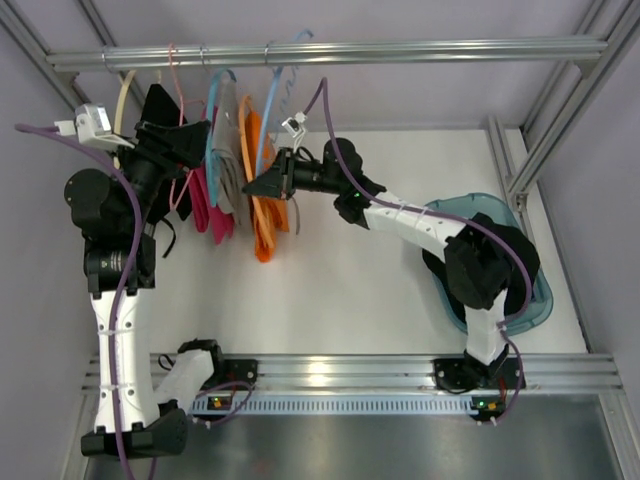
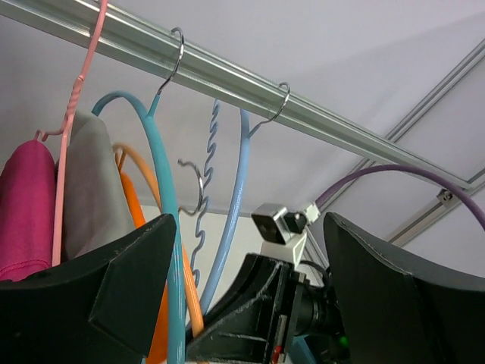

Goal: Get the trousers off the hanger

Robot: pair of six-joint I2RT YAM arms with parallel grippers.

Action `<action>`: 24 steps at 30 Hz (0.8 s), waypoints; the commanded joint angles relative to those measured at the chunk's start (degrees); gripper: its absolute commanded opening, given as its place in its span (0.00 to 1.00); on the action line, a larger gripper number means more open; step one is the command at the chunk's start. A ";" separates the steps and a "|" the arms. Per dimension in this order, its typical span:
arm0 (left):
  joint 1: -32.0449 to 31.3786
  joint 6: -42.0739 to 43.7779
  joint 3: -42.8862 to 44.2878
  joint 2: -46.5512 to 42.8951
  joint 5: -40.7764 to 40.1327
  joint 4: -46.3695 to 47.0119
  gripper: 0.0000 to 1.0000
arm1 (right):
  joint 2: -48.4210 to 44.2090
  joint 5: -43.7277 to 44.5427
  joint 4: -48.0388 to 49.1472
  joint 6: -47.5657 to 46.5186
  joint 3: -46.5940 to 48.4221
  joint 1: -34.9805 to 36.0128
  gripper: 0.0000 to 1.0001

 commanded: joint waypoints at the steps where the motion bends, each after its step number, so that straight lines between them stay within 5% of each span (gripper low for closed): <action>1: 0.44 1.36 -0.52 -1.76 1.07 2.46 0.85 | -13.15 -1.85 15.74 0.62 -2.82 2.41 0.00; 10: 0.44 0.49 -1.13 -2.55 1.16 2.37 0.85 | -25.72 -4.31 13.72 2.47 -19.25 4.08 0.00; 24: 0.44 -0.04 -2.01 -3.43 2.12 2.45 0.85 | -44.01 -11.87 0.20 -10.10 -35.26 6.63 0.00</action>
